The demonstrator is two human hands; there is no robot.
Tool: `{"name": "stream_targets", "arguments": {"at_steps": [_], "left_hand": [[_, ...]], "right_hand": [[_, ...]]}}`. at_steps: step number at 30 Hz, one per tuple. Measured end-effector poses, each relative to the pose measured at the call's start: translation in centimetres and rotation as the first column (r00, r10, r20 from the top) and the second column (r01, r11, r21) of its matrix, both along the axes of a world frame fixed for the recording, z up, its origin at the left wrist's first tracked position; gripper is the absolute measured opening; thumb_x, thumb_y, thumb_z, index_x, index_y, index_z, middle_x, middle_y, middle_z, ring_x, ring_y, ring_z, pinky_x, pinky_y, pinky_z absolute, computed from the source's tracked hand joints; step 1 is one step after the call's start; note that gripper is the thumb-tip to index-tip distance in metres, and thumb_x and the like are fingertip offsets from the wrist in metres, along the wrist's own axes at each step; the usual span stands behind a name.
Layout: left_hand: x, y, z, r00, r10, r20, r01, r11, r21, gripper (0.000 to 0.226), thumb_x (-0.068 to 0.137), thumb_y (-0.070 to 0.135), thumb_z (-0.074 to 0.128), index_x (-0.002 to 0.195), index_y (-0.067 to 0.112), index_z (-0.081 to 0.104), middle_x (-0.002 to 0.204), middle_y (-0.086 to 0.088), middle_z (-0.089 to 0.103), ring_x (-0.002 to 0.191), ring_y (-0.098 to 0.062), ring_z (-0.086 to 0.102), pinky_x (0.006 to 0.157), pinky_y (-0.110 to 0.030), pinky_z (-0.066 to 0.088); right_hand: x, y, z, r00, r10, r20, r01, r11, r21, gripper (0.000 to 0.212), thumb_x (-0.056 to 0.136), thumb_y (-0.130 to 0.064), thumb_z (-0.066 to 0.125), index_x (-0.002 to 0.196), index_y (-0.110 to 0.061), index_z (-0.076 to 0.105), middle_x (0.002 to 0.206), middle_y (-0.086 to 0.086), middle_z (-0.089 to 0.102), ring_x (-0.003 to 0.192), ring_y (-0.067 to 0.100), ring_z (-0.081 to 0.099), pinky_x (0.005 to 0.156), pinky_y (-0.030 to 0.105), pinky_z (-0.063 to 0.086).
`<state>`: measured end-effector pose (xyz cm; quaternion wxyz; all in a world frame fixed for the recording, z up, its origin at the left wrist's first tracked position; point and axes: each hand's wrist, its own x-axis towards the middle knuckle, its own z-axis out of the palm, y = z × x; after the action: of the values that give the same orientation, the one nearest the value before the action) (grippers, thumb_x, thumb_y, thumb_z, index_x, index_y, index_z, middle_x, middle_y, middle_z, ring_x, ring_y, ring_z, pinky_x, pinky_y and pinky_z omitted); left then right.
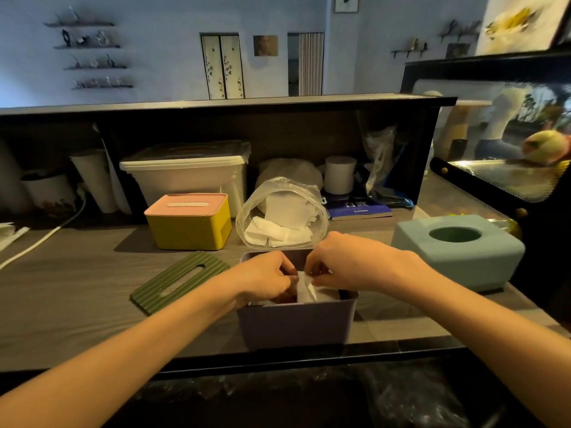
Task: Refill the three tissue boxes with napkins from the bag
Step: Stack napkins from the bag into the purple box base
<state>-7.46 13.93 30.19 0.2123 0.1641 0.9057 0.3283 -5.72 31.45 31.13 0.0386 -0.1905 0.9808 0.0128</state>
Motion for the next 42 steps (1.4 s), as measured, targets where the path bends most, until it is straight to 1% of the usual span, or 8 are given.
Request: {"name": "stream_targets", "arguments": {"at_steps": [3, 7, 14, 20, 26, 33, 38, 42], "left_hand": [[-0.6, 0.0, 0.0, 1.0, 0.011, -0.016, -0.011, 1.0, 0.007, 0.012, 0.102, 0.017, 0.055, 0.097, 0.027, 0.057, 0.108, -0.006, 0.074, 0.102, -0.017, 0.07, 0.095, -0.037, 0.057], [-1.6, -0.6, 1.3, 0.999, 0.024, 0.028, -0.03, 0.978, 0.208, 0.01, 0.103, 0.012, 0.054, 0.112, 0.013, 0.057, 0.099, -0.01, 0.075, 0.081, -0.015, 0.076, 0.073, -0.027, 0.062], [-8.3, -2.8, 3.0, 0.931, 0.122, -0.344, -0.048, 0.975, 0.217, 0.01, 0.1, 0.018, 0.06, 0.105, 0.018, 0.069, 0.089, 0.0, 0.075, 0.077, -0.011, 0.074, 0.075, -0.027, 0.062], [-15.0, -2.0, -4.1, 0.815, 0.115, -0.567, -0.109, 0.993, 0.046, 0.016, 0.093, 0.014, 0.07, 0.094, 0.03, 0.071, 0.106, 0.008, 0.069, 0.1, -0.012, 0.065, 0.082, -0.026, 0.055], [-17.7, -1.0, -7.9, 0.8, -0.009, -0.599, -0.083, 0.989, -0.126, 0.044, 0.091, 0.013, 0.068, 0.132, 0.028, 0.061, 0.145, 0.006, 0.052, 0.136, -0.017, 0.043, 0.113, -0.031, 0.036], [-17.8, -0.9, -8.0, 0.824, -0.044, -0.565, -0.098, 0.971, -0.219, 0.049, 0.094, 0.024, 0.065, 0.141, 0.029, 0.054, 0.144, -0.001, 0.056, 0.129, -0.022, 0.051, 0.105, -0.036, 0.045], [-17.7, -0.8, -7.8, 0.81, 0.003, -0.586, -0.15, 0.968, -0.202, 0.055, 0.087, 0.0, 0.063, 0.134, 0.029, 0.058, 0.131, -0.001, 0.063, 0.117, -0.021, 0.056, 0.096, -0.034, 0.051], [-17.6, -0.9, -7.9, 0.748, 0.115, -0.654, -0.201, 0.978, -0.058, 0.036, 0.091, 0.007, 0.066, 0.119, 0.029, 0.067, 0.113, 0.002, 0.07, 0.105, -0.018, 0.061, 0.081, -0.028, 0.05]], "right_hand": [[-0.6, 0.3, 0.4, 1.0, -0.018, 0.011, 0.018, 0.999, -0.028, 0.028, 0.098, -0.032, 0.066, 0.125, -0.025, 0.072, 0.119, -0.005, 0.071, 0.103, 0.013, 0.067, 0.094, 0.031, 0.057], [-1.5, 1.4, 1.8, 1.0, 0.01, -0.024, -0.015, 0.969, -0.245, 0.018, 0.098, -0.033, 0.067, 0.112, -0.025, 0.075, 0.1, -0.011, 0.075, 0.087, 0.0, 0.07, 0.086, 0.023, 0.059], [-8.3, 3.8, -0.4, 0.987, -0.154, -0.04, 0.091, 0.75, -0.655, 0.016, 0.1, -0.021, 0.065, 0.112, -0.017, 0.074, 0.092, -0.008, 0.077, 0.081, 0.001, 0.073, 0.085, 0.027, 0.062], [-14.6, 3.0, -6.5, 0.985, -0.154, -0.077, 0.082, 0.815, -0.574, 0.032, 0.095, -0.02, 0.071, 0.127, -0.021, 0.067, 0.126, -0.003, 0.068, 0.108, 0.006, 0.062, 0.102, 0.029, 0.053], [-17.2, 2.2, -9.1, 0.982, -0.189, -0.002, 0.16, 0.839, -0.519, 0.063, 0.091, -0.043, 0.072, 0.147, -0.031, 0.044, 0.153, -0.004, 0.046, 0.138, 0.019, 0.045, 0.114, 0.033, 0.036], [-16.5, 3.0, -9.3, 0.988, -0.153, 0.006, 0.142, 0.902, -0.407, 0.06, 0.09, -0.063, 0.063, 0.143, -0.038, 0.052, 0.154, -0.013, 0.043, 0.137, 0.015, 0.043, 0.116, 0.036, 0.037], [-16.4, 2.6, -9.0, 0.984, -0.156, -0.085, 0.118, 0.932, -0.343, 0.043, 0.094, -0.049, 0.065, 0.135, -0.038, 0.06, 0.145, -0.007, 0.051, 0.132, 0.017, 0.047, 0.112, 0.035, 0.039], [-16.2, 2.4, -9.1, 0.974, -0.146, -0.174, 0.07, 0.923, -0.378, 0.031, 0.098, -0.034, 0.064, 0.129, -0.036, 0.066, 0.13, -0.005, 0.059, 0.12, 0.018, 0.055, 0.102, 0.034, 0.047]]}}
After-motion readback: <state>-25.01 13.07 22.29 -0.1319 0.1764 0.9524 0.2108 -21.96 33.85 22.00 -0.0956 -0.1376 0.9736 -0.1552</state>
